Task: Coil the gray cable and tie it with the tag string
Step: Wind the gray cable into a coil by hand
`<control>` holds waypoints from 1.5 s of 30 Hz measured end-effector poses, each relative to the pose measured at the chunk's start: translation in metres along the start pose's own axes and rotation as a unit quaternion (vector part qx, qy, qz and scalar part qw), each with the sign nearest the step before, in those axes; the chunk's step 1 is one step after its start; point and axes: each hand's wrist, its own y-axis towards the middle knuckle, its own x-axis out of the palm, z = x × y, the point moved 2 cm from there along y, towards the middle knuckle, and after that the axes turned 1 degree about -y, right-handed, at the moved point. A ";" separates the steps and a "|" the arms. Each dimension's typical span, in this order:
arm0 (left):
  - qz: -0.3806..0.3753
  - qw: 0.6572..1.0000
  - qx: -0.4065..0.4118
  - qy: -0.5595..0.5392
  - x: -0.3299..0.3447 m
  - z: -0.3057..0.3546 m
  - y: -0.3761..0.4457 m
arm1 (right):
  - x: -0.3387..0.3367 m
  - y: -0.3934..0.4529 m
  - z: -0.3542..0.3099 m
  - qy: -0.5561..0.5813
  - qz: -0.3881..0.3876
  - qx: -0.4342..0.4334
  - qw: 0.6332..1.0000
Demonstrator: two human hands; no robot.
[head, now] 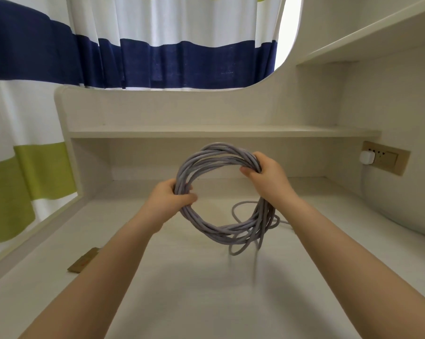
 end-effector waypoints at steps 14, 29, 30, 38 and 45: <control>-0.132 0.939 0.140 0.286 0.003 0.071 -0.001 | 0.009 -0.017 -0.041 -0.145 -0.176 -0.139 0.964; -0.153 0.981 0.050 0.106 0.015 0.049 0.004 | -0.004 -0.015 -0.046 -0.127 -0.150 -0.120 0.973; -0.143 0.986 0.045 0.072 0.010 0.048 0.004 | -0.007 -0.014 -0.043 -0.096 -0.152 -0.097 0.979; -0.122 0.990 0.032 -0.060 -0.002 0.043 0.002 | -0.013 -0.015 -0.038 -0.074 -0.089 -0.084 0.990; -0.106 0.987 0.052 -0.104 -0.005 0.041 0.000 | -0.007 -0.020 -0.018 -0.119 0.024 -0.042 0.992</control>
